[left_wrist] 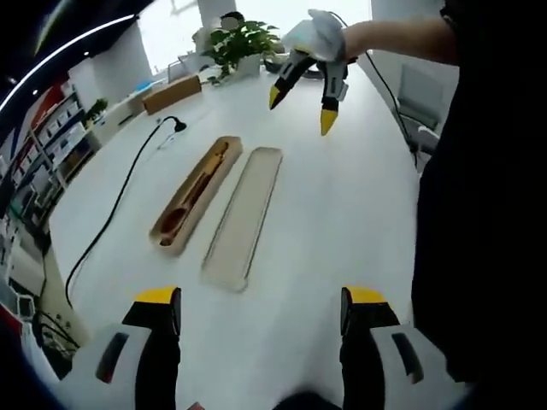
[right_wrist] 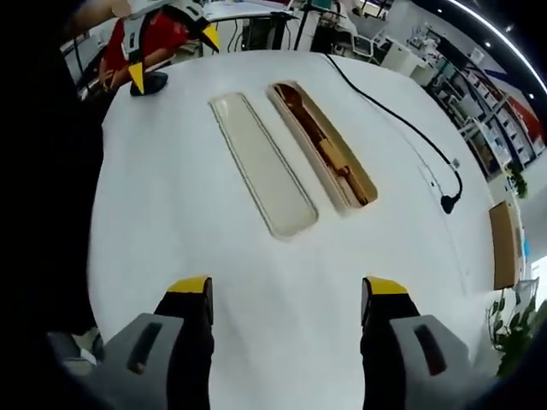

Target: Arrange the utensils inside the cutlery case until each visible utensil rests in its matching compartment.

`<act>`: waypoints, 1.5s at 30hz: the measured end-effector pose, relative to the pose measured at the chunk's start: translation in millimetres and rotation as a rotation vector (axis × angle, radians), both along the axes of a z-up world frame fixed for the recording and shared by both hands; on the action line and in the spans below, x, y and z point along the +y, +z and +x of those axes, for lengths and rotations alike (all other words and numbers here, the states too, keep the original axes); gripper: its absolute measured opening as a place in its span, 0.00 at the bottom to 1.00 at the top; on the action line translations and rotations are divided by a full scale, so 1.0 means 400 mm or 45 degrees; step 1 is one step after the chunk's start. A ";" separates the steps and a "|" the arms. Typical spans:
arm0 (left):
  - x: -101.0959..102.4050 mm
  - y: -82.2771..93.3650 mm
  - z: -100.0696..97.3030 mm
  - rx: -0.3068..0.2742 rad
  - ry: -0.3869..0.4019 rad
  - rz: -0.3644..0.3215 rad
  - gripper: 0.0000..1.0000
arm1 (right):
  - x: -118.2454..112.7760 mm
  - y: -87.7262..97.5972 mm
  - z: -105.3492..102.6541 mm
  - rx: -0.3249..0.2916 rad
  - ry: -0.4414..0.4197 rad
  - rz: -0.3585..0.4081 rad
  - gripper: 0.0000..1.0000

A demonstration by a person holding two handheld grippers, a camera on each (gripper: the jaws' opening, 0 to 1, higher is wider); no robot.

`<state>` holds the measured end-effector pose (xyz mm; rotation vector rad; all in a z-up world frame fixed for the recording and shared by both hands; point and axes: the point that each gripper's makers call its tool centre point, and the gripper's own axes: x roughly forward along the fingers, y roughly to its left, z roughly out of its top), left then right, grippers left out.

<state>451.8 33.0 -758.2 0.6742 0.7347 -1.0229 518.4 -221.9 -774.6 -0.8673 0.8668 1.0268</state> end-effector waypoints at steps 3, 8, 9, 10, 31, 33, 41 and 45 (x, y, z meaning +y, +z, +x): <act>0.004 -0.012 0.016 0.000 -0.017 0.018 0.77 | 0.010 0.002 0.014 0.007 0.002 0.018 0.69; 0.003 -0.025 0.038 0.019 -0.065 0.042 0.78 | 0.019 -0.013 0.019 0.030 0.079 -0.033 0.69; 0.008 -0.029 0.046 0.025 -0.054 0.058 0.78 | 0.022 -0.014 0.020 0.031 0.088 -0.037 0.69; 0.017 -0.035 0.057 0.036 -0.027 0.079 0.78 | 0.027 -0.016 0.023 0.035 0.102 -0.038 0.69; -0.004 -0.091 0.154 0.066 -0.056 0.075 0.77 | 0.093 -0.092 0.049 0.146 0.261 -0.077 0.70; -0.013 -0.098 0.154 0.080 -0.058 0.064 0.77 | 0.107 -0.097 0.046 0.184 0.258 -0.038 0.68; -0.041 -0.128 0.152 0.144 -0.086 0.039 0.72 | 0.124 -0.111 0.062 0.206 0.302 -0.035 0.62; -0.045 -0.136 0.154 0.181 -0.076 0.036 0.66 | 0.149 -0.111 0.046 0.263 0.340 0.021 0.66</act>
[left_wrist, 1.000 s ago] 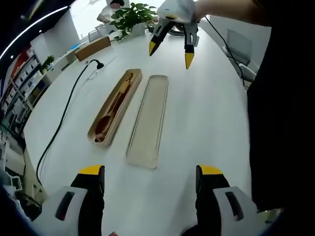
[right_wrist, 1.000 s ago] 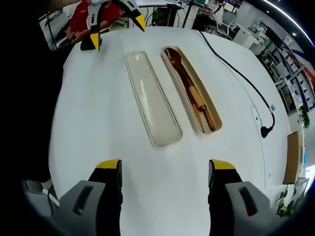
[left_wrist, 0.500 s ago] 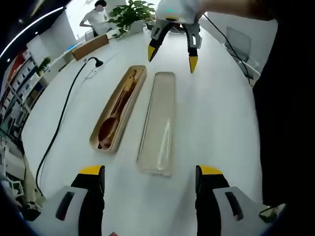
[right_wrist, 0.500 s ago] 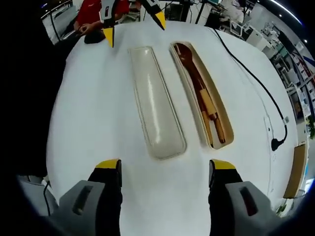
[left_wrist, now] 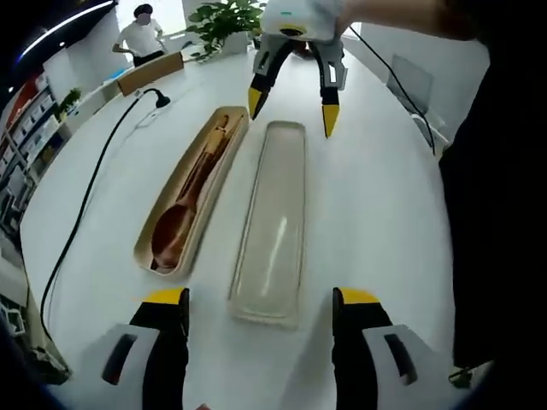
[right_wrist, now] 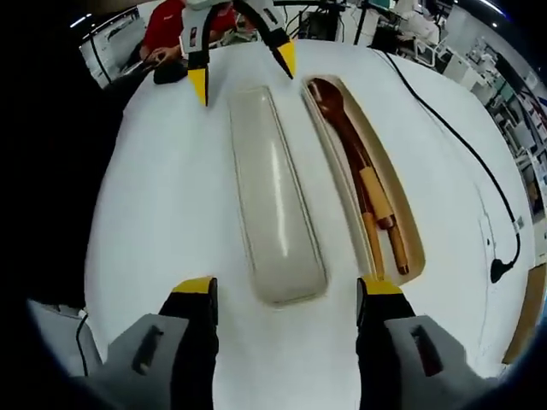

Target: Arrange the utensils inside the cutlery case until each visible utensil rests in its matching compartment.

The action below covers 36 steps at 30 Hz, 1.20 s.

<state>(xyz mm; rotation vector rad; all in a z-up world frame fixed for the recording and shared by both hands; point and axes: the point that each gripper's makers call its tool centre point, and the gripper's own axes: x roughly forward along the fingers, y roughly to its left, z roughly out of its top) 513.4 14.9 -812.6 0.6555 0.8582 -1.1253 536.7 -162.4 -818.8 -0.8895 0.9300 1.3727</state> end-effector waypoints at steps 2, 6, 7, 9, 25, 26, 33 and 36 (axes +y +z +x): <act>-0.002 -0.001 0.000 0.004 -0.002 -0.005 0.63 | 0.009 -0.004 -0.001 0.001 0.026 0.001 0.65; -0.006 -0.010 -0.004 0.030 0.002 0.009 0.59 | 0.019 -0.013 -0.002 -0.004 0.067 -0.008 0.63; -0.006 -0.017 -0.014 0.056 -0.002 0.023 0.57 | 0.019 -0.015 -0.003 -0.006 0.075 -0.013 0.62; -0.006 -0.026 -0.019 0.055 -0.016 0.043 0.57 | 0.018 -0.017 0.002 -0.024 0.094 -0.023 0.61; -0.015 -0.021 -0.011 0.038 -0.025 0.070 0.55 | 0.032 -0.014 0.002 -0.028 0.070 -0.070 0.55; -0.015 -0.021 -0.010 0.039 -0.026 0.075 0.55 | 0.032 -0.014 0.003 -0.028 0.065 -0.076 0.54; -0.028 -0.021 -0.024 0.058 -0.083 0.139 0.48 | 0.041 -0.014 0.001 -0.025 0.015 -0.142 0.53; -0.036 -0.020 -0.016 0.062 -0.061 0.145 0.39 | 0.045 -0.013 -0.002 -0.025 0.008 -0.165 0.51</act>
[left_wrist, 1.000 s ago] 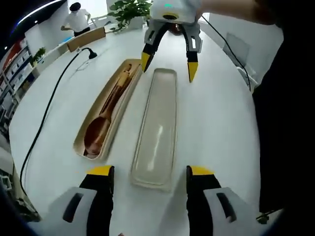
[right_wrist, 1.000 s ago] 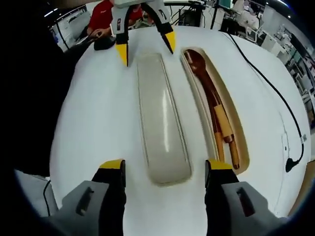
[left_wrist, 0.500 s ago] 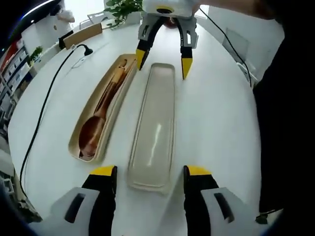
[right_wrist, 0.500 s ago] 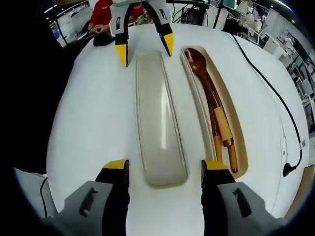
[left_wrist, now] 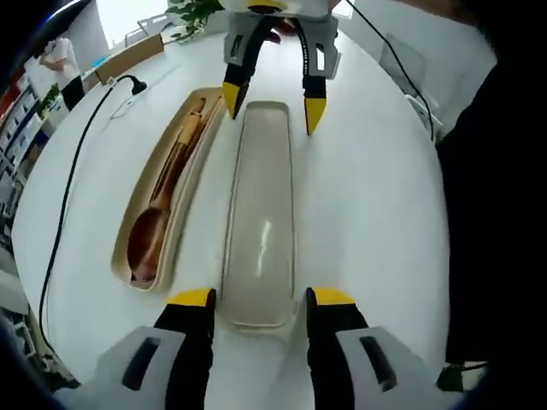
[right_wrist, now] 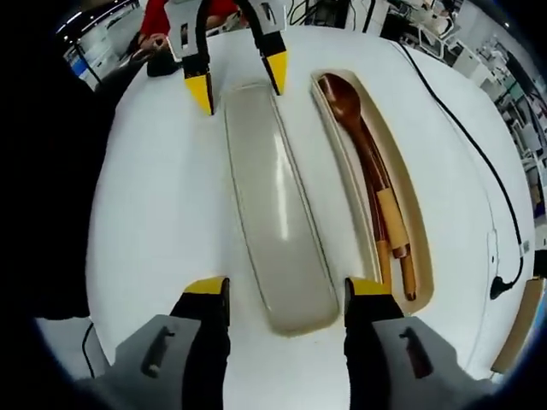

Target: Arrange the utensils inside the cutlery case until each visible utensil rests in its matching compartment.

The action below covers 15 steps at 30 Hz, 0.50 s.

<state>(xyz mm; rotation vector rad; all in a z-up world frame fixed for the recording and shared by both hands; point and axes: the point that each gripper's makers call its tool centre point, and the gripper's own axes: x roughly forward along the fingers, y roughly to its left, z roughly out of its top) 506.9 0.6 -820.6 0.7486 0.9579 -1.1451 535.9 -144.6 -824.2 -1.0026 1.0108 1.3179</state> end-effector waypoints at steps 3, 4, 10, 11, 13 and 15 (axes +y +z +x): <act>0.003 -0.001 0.000 0.003 0.005 0.007 0.39 | 0.001 0.000 -0.003 -0.001 -0.036 -0.014 0.48; 0.003 -0.001 0.000 0.003 0.008 0.007 0.39 | 0.002 0.001 -0.005 -0.002 -0.048 -0.015 0.47; 0.006 0.000 -0.002 -0.011 0.053 -0.017 0.40 | 0.008 0.001 -0.030 -0.013 -0.082 -0.038 0.36; 0.006 0.000 -0.003 -0.013 0.061 -0.014 0.40 | 0.009 0.002 -0.030 -0.017 -0.105 -0.041 0.36; 0.007 0.000 -0.004 -0.014 0.072 -0.012 0.40 | 0.010 0.002 -0.032 -0.021 -0.103 -0.039 0.36; 0.008 0.000 -0.006 -0.016 0.086 -0.013 0.40 | 0.012 0.001 -0.036 -0.014 -0.111 -0.042 0.36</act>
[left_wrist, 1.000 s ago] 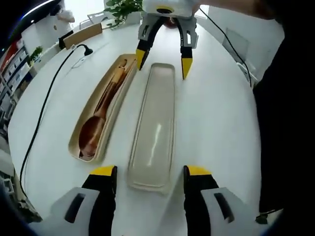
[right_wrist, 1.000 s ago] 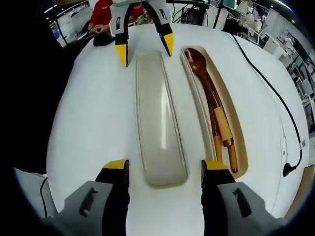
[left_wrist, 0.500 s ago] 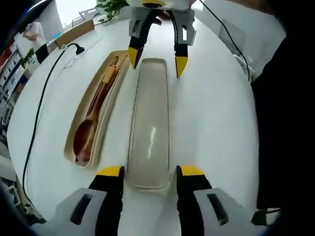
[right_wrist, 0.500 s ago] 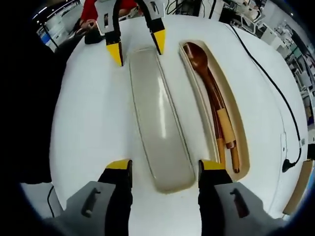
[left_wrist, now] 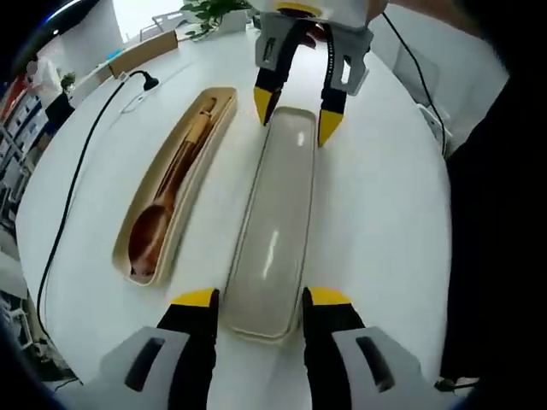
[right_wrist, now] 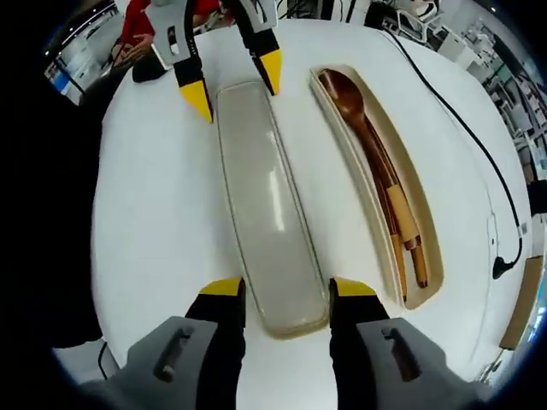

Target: Arrange the utensils inside the cutlery case until each visible utensil rests in its matching compartment.

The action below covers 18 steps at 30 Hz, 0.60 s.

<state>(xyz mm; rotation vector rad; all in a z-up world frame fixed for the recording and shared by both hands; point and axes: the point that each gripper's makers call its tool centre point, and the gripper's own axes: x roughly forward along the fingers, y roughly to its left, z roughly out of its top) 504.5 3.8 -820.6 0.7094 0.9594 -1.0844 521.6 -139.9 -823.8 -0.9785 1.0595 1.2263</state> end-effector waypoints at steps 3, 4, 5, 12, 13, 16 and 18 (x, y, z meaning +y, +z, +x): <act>0.001 0.000 -0.009 -0.001 0.000 0.000 0.40 | 0.002 -0.001 -0.007 -0.001 0.003 -0.020 0.36; 0.001 0.000 -0.012 -0.001 0.001 -0.001 0.40 | 0.003 -0.002 -0.012 0.000 0.003 -0.032 0.36; 0.001 0.000 -0.016 -0.002 0.000 -0.002 0.40 | 0.003 -0.002 -0.015 0.001 0.002 -0.040 0.36; -0.004 -0.001 -0.050 0.000 -0.021 0.020 0.39 | 0.000 -0.004 -0.035 0.005 0.021 -0.070 0.36; -0.004 -0.001 -0.051 0.000 -0.022 0.020 0.39 | -0.001 -0.004 -0.036 0.005 0.020 -0.068 0.36; -0.009 -0.001 -0.060 0.002 -0.029 0.033 0.39 | -0.003 -0.004 -0.046 0.006 0.005 -0.058 0.36; -0.012 -0.002 -0.067 0.007 -0.039 0.054 0.39 | -0.005 -0.005 -0.057 0.006 -0.001 -0.051 0.36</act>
